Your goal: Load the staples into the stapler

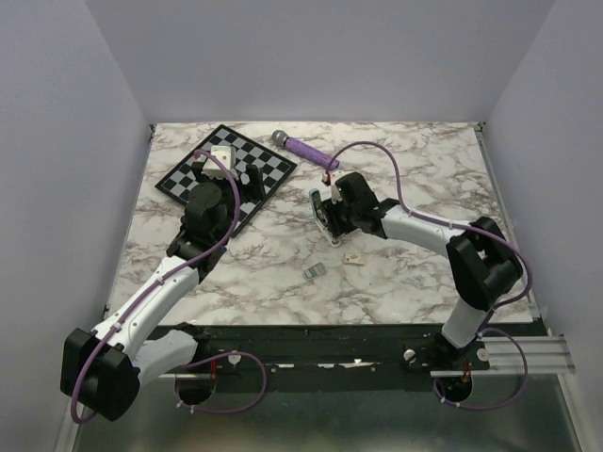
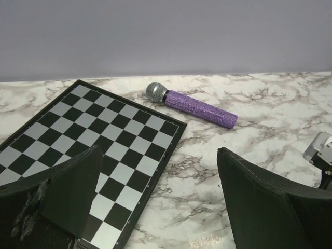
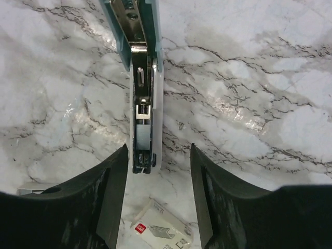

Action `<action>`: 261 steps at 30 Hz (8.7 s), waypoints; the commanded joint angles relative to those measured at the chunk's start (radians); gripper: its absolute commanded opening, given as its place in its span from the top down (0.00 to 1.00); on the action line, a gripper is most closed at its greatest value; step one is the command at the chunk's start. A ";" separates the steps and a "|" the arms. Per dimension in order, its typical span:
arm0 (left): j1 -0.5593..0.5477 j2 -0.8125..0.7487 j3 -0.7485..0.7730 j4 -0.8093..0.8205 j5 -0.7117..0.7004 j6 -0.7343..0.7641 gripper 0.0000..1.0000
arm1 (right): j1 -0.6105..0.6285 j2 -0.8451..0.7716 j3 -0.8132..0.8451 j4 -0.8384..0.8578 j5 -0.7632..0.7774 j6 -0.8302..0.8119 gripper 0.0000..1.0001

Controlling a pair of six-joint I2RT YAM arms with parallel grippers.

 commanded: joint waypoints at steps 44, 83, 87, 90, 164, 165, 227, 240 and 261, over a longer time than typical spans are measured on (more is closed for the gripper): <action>-0.055 0.775 0.623 -0.484 0.521 -0.117 0.17 | -0.001 -0.013 -0.562 1.019 -0.105 0.013 0.68; -0.138 0.766 0.542 -0.461 0.505 -0.060 0.79 | -0.001 -0.002 -0.548 1.002 -0.114 0.007 0.78; -0.190 0.744 0.488 -0.444 0.442 -0.071 0.81 | -0.001 -0.010 -0.551 1.004 -0.115 0.009 0.78; -0.241 0.732 0.453 -0.430 0.374 -0.079 0.85 | -0.001 -0.014 -0.552 1.005 -0.117 0.007 0.78; 0.002 0.016 0.198 -0.370 -0.071 0.063 0.01 | 0.005 0.034 0.225 -0.411 -0.094 -0.053 0.36; 0.002 0.017 0.198 -0.370 -0.069 0.063 0.01 | 0.009 0.041 0.234 -0.417 -0.095 -0.054 0.36; 0.006 0.034 0.192 -0.376 -0.094 0.027 0.01 | -0.419 0.058 0.123 -0.405 0.119 0.071 0.50; 0.044 0.124 0.198 -0.418 -0.101 -0.114 0.01 | -0.414 -0.324 -0.068 -0.231 -0.006 0.142 0.20; 0.342 0.062 -0.127 -0.530 -0.060 -0.585 0.08 | -0.261 -0.720 -0.483 0.237 -0.261 0.236 0.18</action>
